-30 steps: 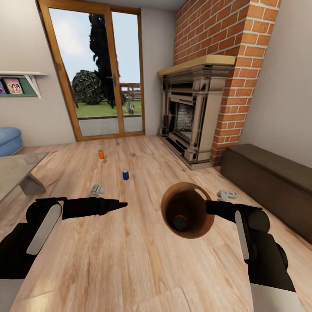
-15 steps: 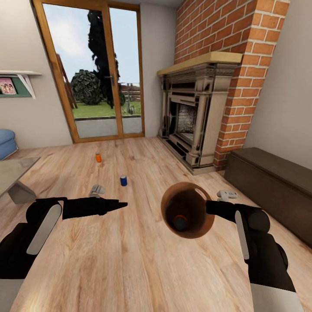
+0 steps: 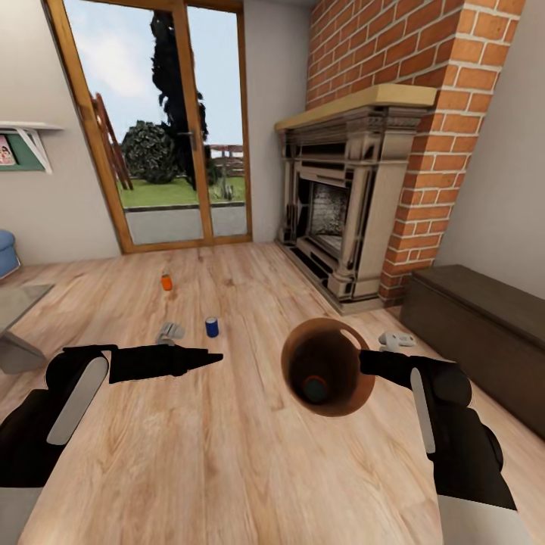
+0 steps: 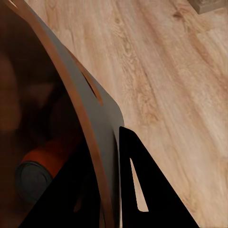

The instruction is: Put the three can of soda from the living room inside the tash can in the kitchen.

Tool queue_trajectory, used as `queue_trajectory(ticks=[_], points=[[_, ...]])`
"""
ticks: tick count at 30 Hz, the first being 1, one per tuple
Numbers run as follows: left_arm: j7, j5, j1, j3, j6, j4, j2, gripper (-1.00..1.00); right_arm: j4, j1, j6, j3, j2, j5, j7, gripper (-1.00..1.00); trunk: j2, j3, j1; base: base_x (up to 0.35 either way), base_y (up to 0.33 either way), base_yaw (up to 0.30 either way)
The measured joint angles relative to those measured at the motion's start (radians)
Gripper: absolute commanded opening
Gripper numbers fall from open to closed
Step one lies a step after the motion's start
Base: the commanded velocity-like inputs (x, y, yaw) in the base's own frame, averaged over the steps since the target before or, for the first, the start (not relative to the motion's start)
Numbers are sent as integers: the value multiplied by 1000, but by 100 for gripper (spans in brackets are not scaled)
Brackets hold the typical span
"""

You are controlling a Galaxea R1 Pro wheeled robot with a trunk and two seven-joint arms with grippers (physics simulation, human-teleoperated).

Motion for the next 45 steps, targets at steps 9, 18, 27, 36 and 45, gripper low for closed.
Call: queue_trajectory(ticks=[9,18,27,36,45], points=[[0,0,0,0,0,0,0,100,0,0,0,0,0,0,0,-100,0,0,0,338,0,0],[0,1,0,0,0,0,0,100,0,0,0,0,1,1,0,-100,0,0,0,338,0,0],[0,0,0,0,0,1,0,100,0,0,0,-1,2,1,0,-100,0,0,0,338,0,0],[0,0,-1,0,0,6,0,100,0,0,0,-2,2,1,0,-100,0,0,0,338,0,0],[0,0,0,0,0,8,0,100,0,0,0,-1,2,0,0,-100,0,0,0,338,0,0]])
